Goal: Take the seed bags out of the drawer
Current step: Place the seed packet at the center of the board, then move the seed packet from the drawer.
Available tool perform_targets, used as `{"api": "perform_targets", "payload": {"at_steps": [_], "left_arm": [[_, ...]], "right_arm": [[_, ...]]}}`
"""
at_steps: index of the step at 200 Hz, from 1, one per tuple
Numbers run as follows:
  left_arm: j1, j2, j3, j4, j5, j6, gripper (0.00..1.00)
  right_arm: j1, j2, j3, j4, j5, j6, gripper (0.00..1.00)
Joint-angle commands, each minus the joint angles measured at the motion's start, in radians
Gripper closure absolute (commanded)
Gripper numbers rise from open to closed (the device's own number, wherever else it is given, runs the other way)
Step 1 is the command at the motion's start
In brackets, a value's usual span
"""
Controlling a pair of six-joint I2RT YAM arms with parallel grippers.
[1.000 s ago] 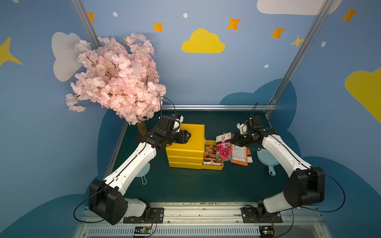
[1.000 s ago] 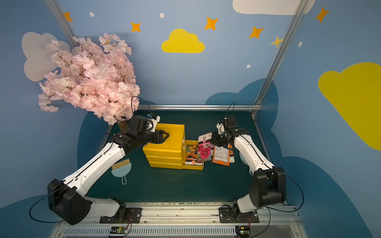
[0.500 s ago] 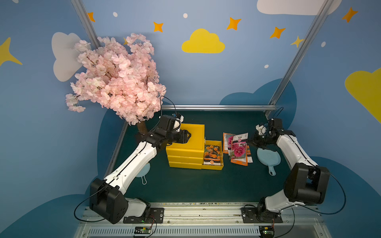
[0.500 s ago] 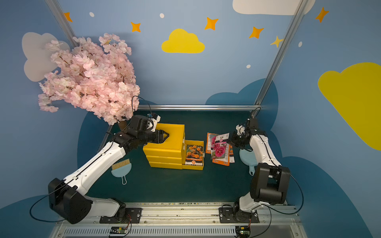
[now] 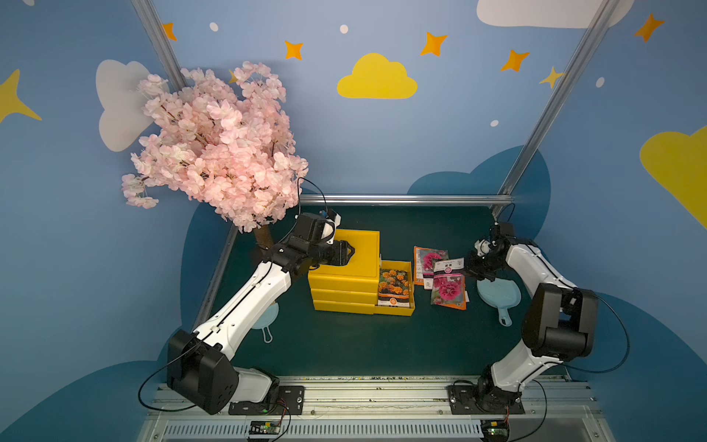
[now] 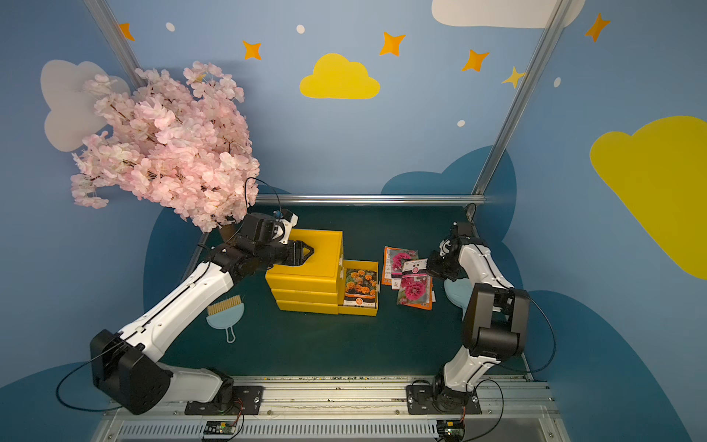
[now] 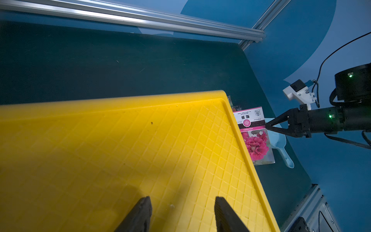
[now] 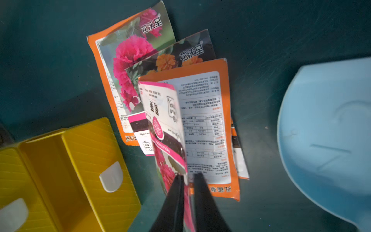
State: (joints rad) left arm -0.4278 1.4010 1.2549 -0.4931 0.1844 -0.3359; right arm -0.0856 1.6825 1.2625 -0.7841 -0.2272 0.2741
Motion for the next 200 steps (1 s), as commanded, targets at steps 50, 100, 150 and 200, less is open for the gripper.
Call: {"api": "perform_targets", "payload": {"at_steps": [50, 100, 150, 200], "left_arm": [[0.003, 0.088, -0.074, -0.234, -0.016, -0.005, 0.44], [0.002, 0.082, -0.075, -0.238, -0.015, -0.007, 0.44], [0.001, 0.078, -0.079, -0.238, -0.019, -0.012, 0.44], [0.001, 0.081, -0.084, -0.231, -0.017, -0.012, 0.44]], "right_arm": [[0.169, -0.088, 0.065, -0.061, 0.140, -0.001, 0.73], [0.359, -0.132, 0.062, -0.013, 0.078, 0.079, 1.00], [0.530, -0.049, 0.047, 0.067, 0.063, 0.151, 1.00], [0.629, 0.114, 0.073, 0.133, 0.063, 0.193, 1.00]]}}
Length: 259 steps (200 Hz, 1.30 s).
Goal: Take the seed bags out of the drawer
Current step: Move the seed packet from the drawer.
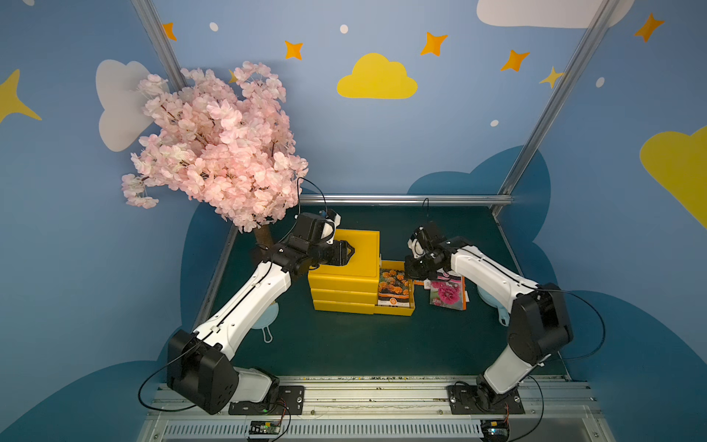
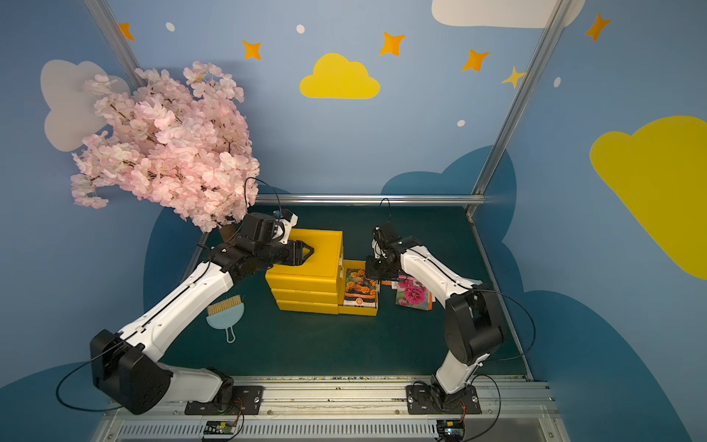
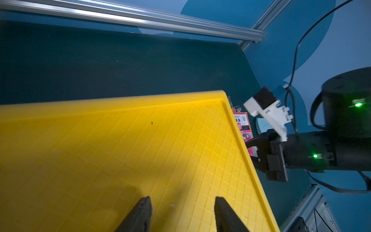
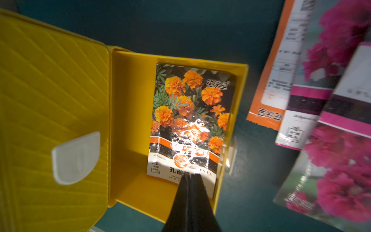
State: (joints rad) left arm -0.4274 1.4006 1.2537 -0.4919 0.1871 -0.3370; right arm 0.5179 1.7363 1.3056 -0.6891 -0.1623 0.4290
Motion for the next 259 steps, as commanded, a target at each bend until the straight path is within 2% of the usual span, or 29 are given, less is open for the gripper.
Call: {"api": "perform_targets", "payload": {"at_steps": [1, 118, 155, 189, 259], "left_arm": [[0.001, 0.081, -0.083, -0.232, -0.020, -0.010, 0.44], [0.001, 0.086, -0.096, -0.225, -0.020, -0.010, 0.44], [0.002, 0.085, -0.100, -0.224, -0.021, -0.008, 0.44], [0.003, 0.081, -0.104, -0.223, -0.021, -0.008, 0.44], [0.003, 0.085, -0.109, -0.211, -0.015, -0.010, 0.44]], "right_arm": [[0.026, 0.063, 0.030, 0.038, -0.003, 0.039, 1.00], [0.090, 0.269, 0.095, 0.085, -0.023, 0.073, 1.00], [0.100, 0.300, 0.092, 0.153, -0.127, 0.112, 1.00], [0.084, 0.288, 0.049, 0.251, -0.239, 0.164, 1.00], [0.037, 0.137, -0.019, 0.265, -0.258, 0.172, 1.00]]}}
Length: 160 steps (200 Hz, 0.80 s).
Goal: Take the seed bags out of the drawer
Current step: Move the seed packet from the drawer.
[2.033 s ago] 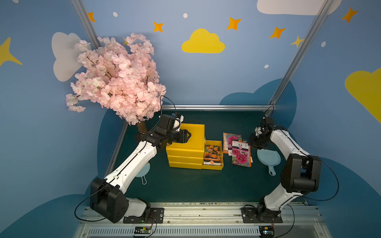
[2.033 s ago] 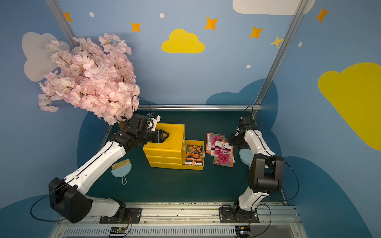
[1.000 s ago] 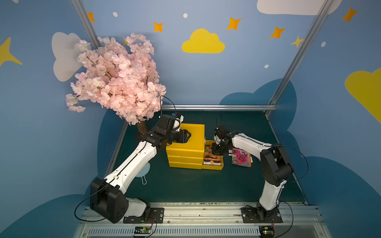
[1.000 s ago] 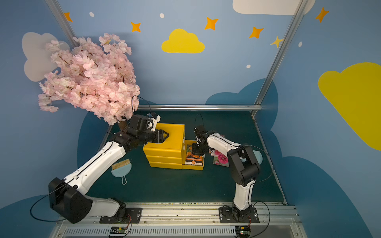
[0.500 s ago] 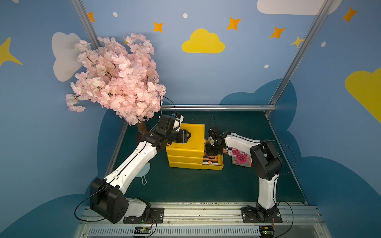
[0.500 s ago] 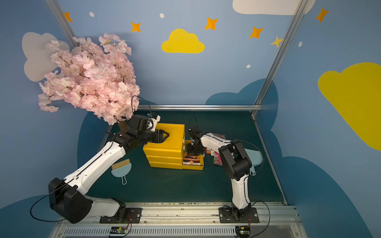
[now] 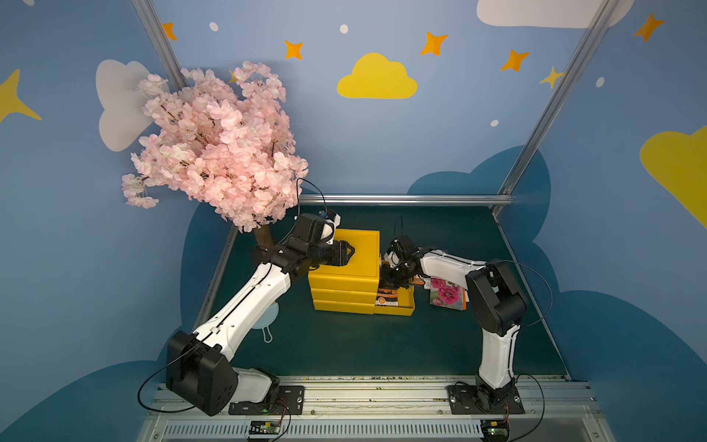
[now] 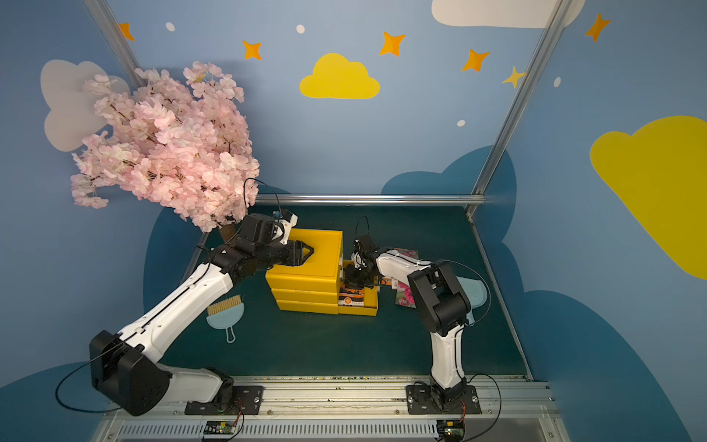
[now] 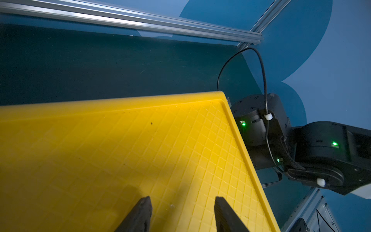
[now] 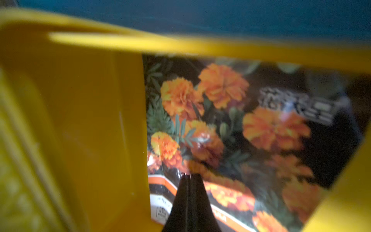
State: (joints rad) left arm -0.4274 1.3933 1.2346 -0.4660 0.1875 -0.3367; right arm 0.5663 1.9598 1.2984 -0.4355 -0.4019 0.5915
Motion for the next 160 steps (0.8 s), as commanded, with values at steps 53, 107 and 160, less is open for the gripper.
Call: {"api": "perform_targets", "payload": {"at_steps": [53, 107, 160], "left_arm": [[0.003, 0.087, -0.090, -0.237, -0.016, -0.011, 0.44], [0.003, 0.085, -0.091, -0.237, -0.017, -0.008, 0.44], [0.003, 0.083, -0.096, -0.239, -0.019, -0.006, 0.44]], "right_arm": [[-0.005, -0.147, 0.008, -0.108, 0.085, -0.026, 0.82], [-0.003, -0.119, -0.012, -0.170, 0.226, -0.043, 0.67], [0.009, -0.045, 0.018, -0.176, 0.254, -0.044, 0.57]]}}
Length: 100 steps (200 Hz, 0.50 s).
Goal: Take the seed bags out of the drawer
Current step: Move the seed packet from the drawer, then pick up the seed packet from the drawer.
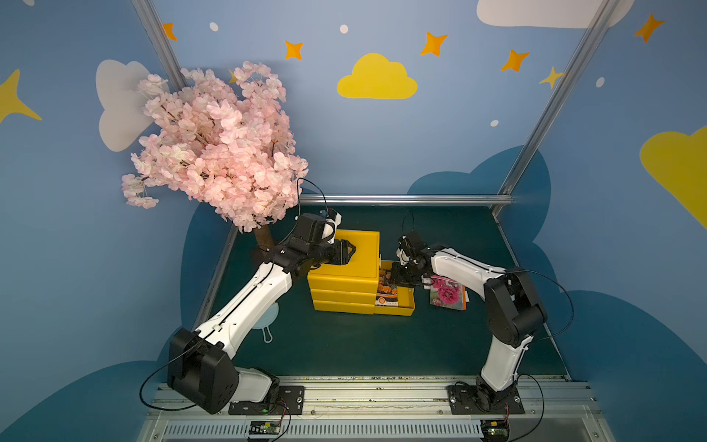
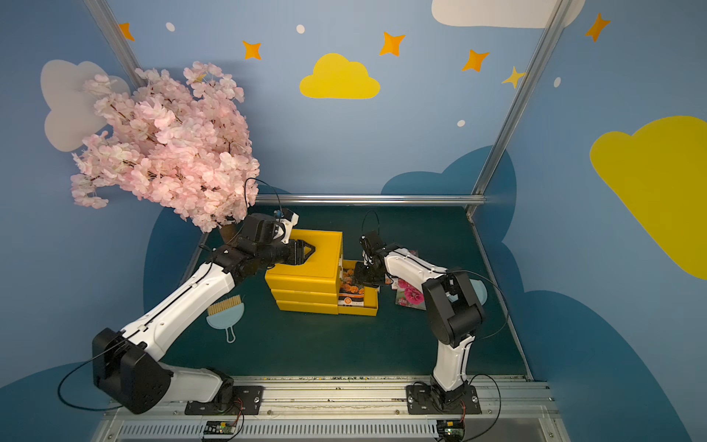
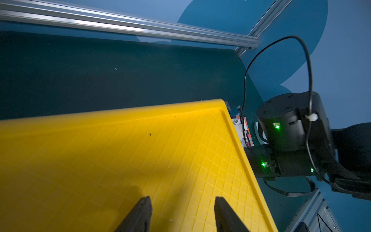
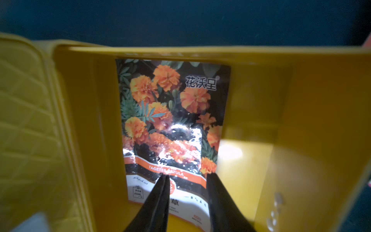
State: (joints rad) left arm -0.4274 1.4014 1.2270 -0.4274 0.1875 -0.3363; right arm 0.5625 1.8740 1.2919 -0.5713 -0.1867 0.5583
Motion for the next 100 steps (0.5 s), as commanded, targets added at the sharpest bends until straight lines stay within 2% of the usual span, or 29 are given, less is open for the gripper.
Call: {"api": "perform_targets", "payload": {"at_steps": [1, 52, 100], "left_arm": [[0.003, 0.075, -0.089, -0.277, -0.019, -0.006, 0.44], [0.003, 0.079, -0.091, -0.273, -0.014, -0.008, 0.44], [0.004, 0.084, -0.095, -0.271, -0.013, -0.007, 0.44]], "right_arm": [[0.013, 0.041, 0.026, -0.041, 0.040, -0.012, 0.57], [0.015, 0.081, 0.044, -0.044, 0.054, -0.010, 0.55], [0.017, 0.111, 0.049, -0.021, 0.026, 0.003, 0.59]]}}
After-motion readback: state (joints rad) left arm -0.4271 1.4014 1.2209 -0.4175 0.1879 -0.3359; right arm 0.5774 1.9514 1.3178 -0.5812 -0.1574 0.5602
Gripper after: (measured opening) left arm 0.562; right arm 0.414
